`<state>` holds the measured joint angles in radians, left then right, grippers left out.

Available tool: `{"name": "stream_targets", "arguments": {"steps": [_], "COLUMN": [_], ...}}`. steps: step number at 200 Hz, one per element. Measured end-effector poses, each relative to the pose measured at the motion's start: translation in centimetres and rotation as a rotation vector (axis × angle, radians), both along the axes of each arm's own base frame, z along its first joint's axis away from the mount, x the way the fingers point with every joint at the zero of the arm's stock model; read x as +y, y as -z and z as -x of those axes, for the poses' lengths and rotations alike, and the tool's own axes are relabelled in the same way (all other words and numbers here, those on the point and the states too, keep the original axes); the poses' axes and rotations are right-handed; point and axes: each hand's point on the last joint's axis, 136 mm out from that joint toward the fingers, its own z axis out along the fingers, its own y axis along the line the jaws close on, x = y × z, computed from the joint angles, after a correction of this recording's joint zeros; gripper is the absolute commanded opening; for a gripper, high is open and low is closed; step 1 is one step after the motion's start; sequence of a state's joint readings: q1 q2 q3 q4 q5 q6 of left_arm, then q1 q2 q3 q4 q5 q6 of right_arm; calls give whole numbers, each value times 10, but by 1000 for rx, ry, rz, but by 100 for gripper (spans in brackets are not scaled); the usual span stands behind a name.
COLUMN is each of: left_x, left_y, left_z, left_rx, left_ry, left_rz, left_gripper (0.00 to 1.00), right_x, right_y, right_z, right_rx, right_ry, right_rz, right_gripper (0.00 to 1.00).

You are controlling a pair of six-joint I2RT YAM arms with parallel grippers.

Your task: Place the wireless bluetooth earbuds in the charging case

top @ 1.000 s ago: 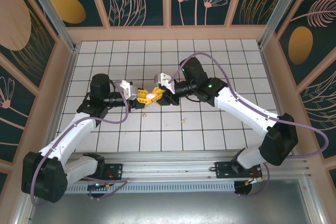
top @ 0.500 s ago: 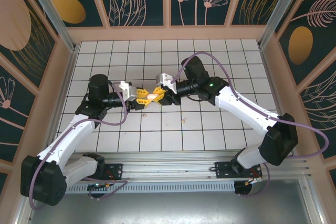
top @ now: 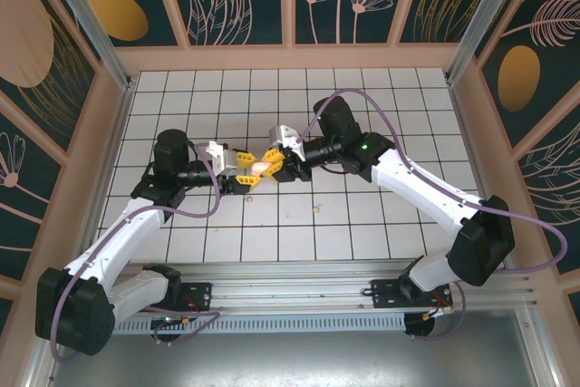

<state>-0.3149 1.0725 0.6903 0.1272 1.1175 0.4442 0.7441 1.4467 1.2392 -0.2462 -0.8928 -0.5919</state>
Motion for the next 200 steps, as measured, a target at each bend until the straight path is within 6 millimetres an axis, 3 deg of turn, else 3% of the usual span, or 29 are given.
{"name": "stream_targets", "arguments": {"steps": [17,57,79,110,200], "left_x": [-1,-1,-1,-1,1], "left_y": [0,1,2,2,0], "left_z": [1,1,0,-2,-6], "left_rx": [1,4,6,0,-22], "left_ry": [5,1,-2,-16,-54], "left_rz": [0,-2,-4,-8,-15], "left_gripper": [25,15,13,12,10], "right_x": [1,1,1,0,-8], "right_y": [-2,-2,-1,2,-8], "right_z": [-1,-2,-2,-7,-21], "right_rx": [-6,0,2,8,55], "right_ry": [2,8,15,55,114], "right_rz": [-7,-15,-24,-31,-87], "right_gripper": [16,19,32,40,48]}}
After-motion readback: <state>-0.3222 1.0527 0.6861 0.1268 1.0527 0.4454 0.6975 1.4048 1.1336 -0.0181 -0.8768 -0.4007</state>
